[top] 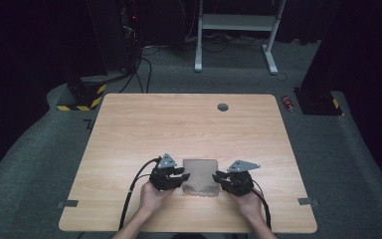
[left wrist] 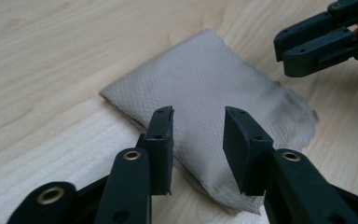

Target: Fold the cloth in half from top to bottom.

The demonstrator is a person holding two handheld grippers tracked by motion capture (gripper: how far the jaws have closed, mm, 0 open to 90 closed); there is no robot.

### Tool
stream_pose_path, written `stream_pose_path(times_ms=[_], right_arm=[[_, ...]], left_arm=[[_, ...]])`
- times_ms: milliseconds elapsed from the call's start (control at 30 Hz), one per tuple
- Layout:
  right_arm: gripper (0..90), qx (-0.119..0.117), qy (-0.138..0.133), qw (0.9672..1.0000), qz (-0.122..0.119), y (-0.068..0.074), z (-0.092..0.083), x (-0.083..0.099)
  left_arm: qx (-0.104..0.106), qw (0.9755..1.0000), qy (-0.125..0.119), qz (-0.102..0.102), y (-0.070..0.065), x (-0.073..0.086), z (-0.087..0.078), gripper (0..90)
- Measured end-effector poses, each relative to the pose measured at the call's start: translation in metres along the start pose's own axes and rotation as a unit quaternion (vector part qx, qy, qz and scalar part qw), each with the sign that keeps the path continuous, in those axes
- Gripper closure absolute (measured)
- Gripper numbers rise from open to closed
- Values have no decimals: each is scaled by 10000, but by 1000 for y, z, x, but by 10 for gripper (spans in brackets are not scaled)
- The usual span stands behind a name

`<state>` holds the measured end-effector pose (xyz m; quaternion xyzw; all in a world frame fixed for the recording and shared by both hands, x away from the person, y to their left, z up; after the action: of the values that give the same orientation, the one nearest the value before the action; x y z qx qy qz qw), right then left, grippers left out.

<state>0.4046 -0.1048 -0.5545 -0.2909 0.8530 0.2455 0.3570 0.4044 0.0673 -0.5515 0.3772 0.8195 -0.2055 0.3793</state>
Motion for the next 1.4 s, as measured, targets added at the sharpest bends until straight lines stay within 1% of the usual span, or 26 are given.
stream_pose_path(times_ms=[133,200,267,400,433,467,533,567,600,633,667,700,833,900,967,1033,1067,1100,1133,1200,1233,1267,1300,1367,1400], right_arm=[[686,26,149,9998,-97,3,4,8],[635,90,169,9995,-234,5,1,13],[632,67,167,9995,-257,7,0,14],[633,-63,180,9990,-409,13,-5,21],[633,-93,190,9988,-435,14,-5,22],[635,-99,210,9987,-461,16,-5,24],[652,-33,291,9980,-568,18,-2,27],[719,36,334,9972,-664,18,0,29],[758,78,344,9968,-719,18,1,29],[758,78,344,9968,-719,18,1,29],[799,101,340,9965,-760,19,1,29],[878,130,296,9961,-822,19,-1,29],[890,136,270,9959,-858,21,-4,28],[890,61,287,9951,-946,27,-7,29],[890,41,297,9947,-981,28,-9,30],[886,5,389,9941,-1009,31,-10,34],[886,5,389,9941,-1009,31,-10,34],[871,37,447,9938,-1016,29,-9,37],[871,37,447,9938,-1016,29,-9,37],[823,52,458,9947,-916,27,-8,37],[790,45,388,9959,-815,23,-8,33],[790,45,388,9959,-815,23,-8,33],[780,33,353,9963,-780,23,-8,31],[743,48,218,9974,-685,20,-10,23],[732,76,147,9978,-639,17,-10,17]], left_arm=[[-17,9998,135,141,-6,9,1,604],[-18,9996,206,179,-9,13,0,595],[-26,9995,238,197,-10,18,-1,595],[-55,9991,353,236,-11,27,-1,591],[-39,9991,364,209,-11,29,-1,590],[-36,9993,321,182,-11,29,-1,589],[-29,9994,298,145,-11,29,-1,587],[-34,9995,290,131,-11,29,0,584],[-28,9994,302,136,-11,29,0,582],[-28,9994,302,136,-11,29,0,581],[-26,9995,298,135,-11,29,-1,581],[-27,9995,282,107,-11,29,-1,580],[-27,9995,286,97,-11,30,-2,578],[-22,9996,279,79,-11,30,-2,574],[-23,9996,278,46,-10,30,-2,571],[-29,9998,219,-14,-9,28,-4,567],[-29,9998,219,-14,-9,28,-4,565],[-40,9999,146,-72,-8,25,-5,561],[-40,9999,146,-72,-8,25,-5,559],[-41,9999,145,-54,-7,24,-6,559],[-6,9998,198,-47,-8,26,-5,582],[-6,9998,198,-47,-8,26,-5,593],[12,9997,255,-12,-9,28,-5,593],[27,9994,351,31,-11,32,-4,633],[22,9995,314,53,-12,33,-5,650]])
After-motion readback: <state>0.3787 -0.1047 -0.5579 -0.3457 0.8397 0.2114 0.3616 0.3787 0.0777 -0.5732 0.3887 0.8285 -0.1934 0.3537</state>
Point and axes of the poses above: each handheld gripper's, and its own axes: z roughly forward along the jaws, x roughly out of its underside, y roughly to its left, the point moved 8 cm from there along z, roughly forward along the jaws, and after that the axes turned 7 degrees about z, right-handed, at the moved point
